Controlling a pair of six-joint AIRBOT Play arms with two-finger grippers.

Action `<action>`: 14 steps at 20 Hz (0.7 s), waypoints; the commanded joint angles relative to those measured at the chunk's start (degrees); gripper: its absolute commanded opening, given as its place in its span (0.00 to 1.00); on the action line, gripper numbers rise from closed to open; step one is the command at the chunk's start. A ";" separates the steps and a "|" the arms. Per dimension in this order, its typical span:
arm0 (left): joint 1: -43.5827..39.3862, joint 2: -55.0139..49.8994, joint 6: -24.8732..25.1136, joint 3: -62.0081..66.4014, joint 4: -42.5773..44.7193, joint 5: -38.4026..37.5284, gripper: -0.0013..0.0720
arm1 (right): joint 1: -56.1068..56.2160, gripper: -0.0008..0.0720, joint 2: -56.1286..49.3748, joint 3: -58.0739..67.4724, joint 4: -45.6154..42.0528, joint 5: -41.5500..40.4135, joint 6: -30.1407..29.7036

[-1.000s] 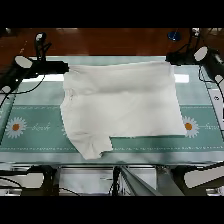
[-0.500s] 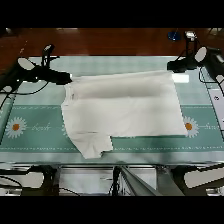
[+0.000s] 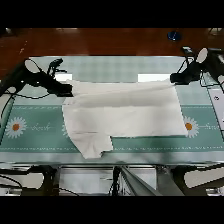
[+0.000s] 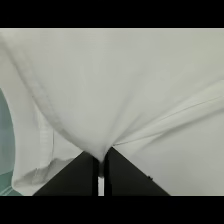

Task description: Fold the shirts.

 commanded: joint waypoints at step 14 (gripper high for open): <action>22.84 33.88 3.72 -35.04 -4.07 -12.28 0.72 | -21.44 0.67 20.37 -17.70 11.67 13.09 -9.73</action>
